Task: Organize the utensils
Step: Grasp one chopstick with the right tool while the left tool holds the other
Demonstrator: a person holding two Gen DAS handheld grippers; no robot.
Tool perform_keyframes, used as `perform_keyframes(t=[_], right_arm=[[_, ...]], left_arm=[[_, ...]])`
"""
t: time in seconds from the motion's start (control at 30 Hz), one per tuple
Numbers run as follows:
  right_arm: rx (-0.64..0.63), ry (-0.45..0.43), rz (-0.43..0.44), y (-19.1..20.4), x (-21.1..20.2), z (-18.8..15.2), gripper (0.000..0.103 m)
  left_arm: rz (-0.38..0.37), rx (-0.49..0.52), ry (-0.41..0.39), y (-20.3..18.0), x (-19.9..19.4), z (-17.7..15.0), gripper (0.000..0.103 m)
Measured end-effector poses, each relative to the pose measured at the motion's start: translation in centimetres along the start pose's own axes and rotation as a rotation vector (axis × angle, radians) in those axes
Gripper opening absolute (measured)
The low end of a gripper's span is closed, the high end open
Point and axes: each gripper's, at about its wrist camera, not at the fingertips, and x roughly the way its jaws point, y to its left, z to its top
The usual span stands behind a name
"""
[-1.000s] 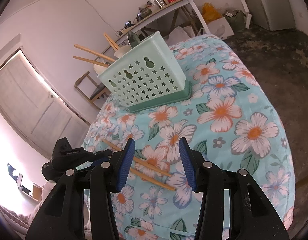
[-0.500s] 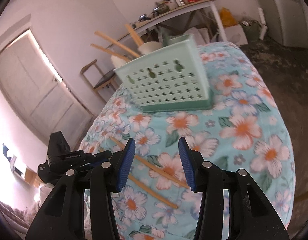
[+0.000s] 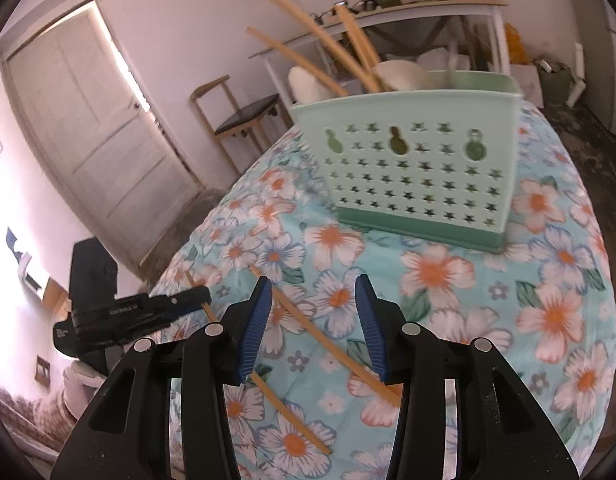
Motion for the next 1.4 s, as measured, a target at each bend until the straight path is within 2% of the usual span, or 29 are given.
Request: perform_keyframes(t=[0.27,0.7,0.87,0.97,1.13,1.23,1.4], right_arm=[[-0.112,0.097,0.011,1.9,3.4,0.8,0.042],[-0.346,0.255,0.083,5.3,9.5,2.7,0.042],[-0.402,0.299,0.093,6.2,11.5,2.1,0.041],[-0.430,0.322,0.059,6.3,12.5,1.5,0.036],[-0.456,0.337,-0.004,5.8,13.4,0.2,0.012],[-0.432,0.314,-0.015,5.3,12.8,0.2,0.005],[-0.396,0.259,-0.040,4.5,10.9,0.6,0.005]], left_arm=[[0.006,0.013,-0.030,0.4,-0.9,0.5,0.013],[0.020,0.031,-0.046,0.6,-1.2,0.7,0.013],[0.042,0.064,-0.062,-0.2,-1.7,0.9,0.013],[0.061,0.105,-0.079,-1.1,-2.1,1.1,0.013],[0.092,0.184,-0.104,-3.0,-2.4,1.0,0.013],[0.112,0.226,-0.115,-4.0,-2.5,1.0,0.013],[0.133,0.283,-0.133,-5.3,-2.7,0.8,0.013]])
